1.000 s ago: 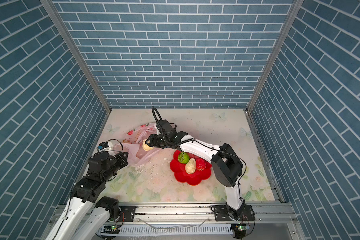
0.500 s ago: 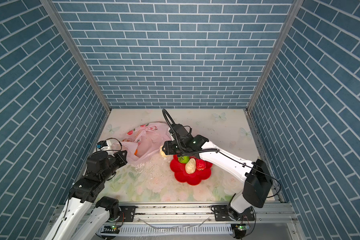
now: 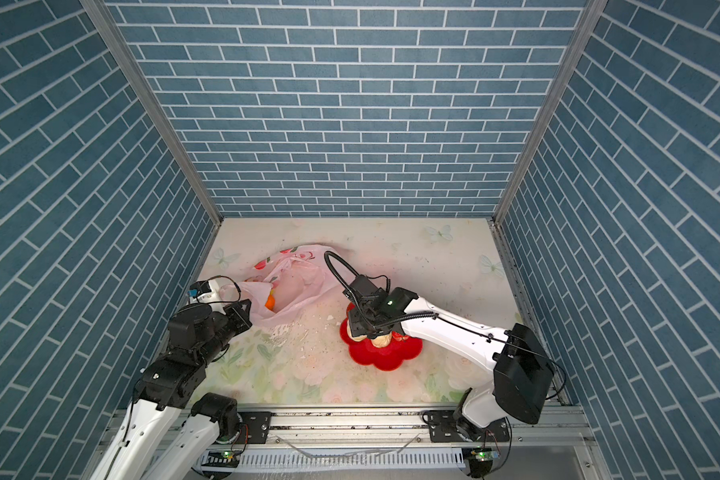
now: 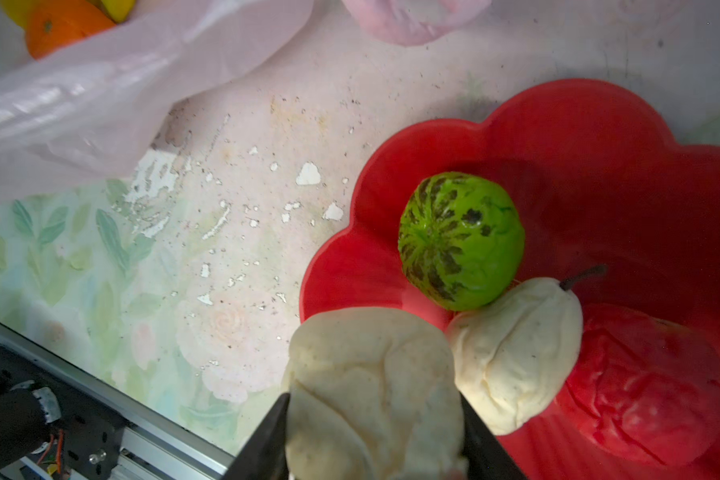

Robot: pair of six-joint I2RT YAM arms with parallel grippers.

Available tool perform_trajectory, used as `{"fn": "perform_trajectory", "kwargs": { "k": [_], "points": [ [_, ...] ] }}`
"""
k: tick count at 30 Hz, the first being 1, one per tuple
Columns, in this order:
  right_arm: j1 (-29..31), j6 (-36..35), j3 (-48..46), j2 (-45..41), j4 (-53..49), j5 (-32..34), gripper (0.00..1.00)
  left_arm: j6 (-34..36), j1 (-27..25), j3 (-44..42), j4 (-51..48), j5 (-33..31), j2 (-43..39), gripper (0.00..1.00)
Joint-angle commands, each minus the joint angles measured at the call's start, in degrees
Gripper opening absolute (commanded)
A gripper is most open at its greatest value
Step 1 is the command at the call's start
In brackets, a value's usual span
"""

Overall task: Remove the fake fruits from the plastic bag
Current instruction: 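Lift the cream fruit out and carry it over the red plate, then lower the cream fruit beside the pear and open the right gripper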

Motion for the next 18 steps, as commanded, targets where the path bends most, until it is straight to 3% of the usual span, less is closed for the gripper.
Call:
{"fn": "perform_trajectory", "kwargs": {
  "k": [1,18],
  "points": [
    [0.2,1.3,-1.7,1.6,0.8,1.3,0.2,1.0,-0.2,1.4,-0.9,-0.5,-0.1,0.01],
    [0.3,0.9,-4.0,6.2,2.6,0.9,0.26,0.9,-0.2,0.8,-1.1,-0.5,-0.2,0.01]
  ]
}}
